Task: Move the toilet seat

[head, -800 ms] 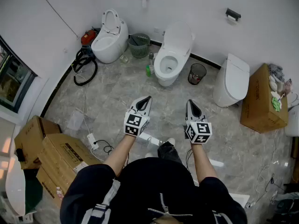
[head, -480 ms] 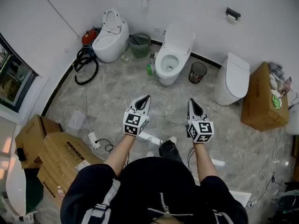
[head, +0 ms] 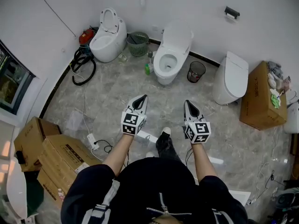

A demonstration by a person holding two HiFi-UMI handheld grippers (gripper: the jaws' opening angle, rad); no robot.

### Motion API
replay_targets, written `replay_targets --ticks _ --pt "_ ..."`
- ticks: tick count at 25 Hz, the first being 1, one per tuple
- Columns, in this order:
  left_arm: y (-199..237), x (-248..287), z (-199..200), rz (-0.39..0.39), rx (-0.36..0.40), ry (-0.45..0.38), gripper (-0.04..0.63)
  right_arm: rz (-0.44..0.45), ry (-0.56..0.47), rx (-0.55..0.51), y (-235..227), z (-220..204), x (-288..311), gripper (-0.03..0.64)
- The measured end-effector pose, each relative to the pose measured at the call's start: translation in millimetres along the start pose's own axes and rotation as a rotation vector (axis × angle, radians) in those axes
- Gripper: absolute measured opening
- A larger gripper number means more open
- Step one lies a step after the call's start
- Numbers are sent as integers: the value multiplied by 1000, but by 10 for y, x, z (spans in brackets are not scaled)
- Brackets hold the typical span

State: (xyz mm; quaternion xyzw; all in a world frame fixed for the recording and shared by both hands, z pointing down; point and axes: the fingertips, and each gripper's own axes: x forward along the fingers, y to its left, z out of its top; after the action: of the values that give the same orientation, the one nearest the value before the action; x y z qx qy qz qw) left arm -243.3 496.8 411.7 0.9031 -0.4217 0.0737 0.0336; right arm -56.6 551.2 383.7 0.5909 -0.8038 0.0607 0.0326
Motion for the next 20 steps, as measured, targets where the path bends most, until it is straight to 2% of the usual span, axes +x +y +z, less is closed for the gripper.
replay_targets --ticks 7,13,20 --pt "323 524 119 -8 5 -6 3 -22 -23 1 -292 101 535 3" --pt "611 1204 226 5 0 -2 3 -41 -23 20 -808 179 1101 2" --pt "899 1931 327 57 -13 13 3 -22 -19 37 -1456 281 1776 2"
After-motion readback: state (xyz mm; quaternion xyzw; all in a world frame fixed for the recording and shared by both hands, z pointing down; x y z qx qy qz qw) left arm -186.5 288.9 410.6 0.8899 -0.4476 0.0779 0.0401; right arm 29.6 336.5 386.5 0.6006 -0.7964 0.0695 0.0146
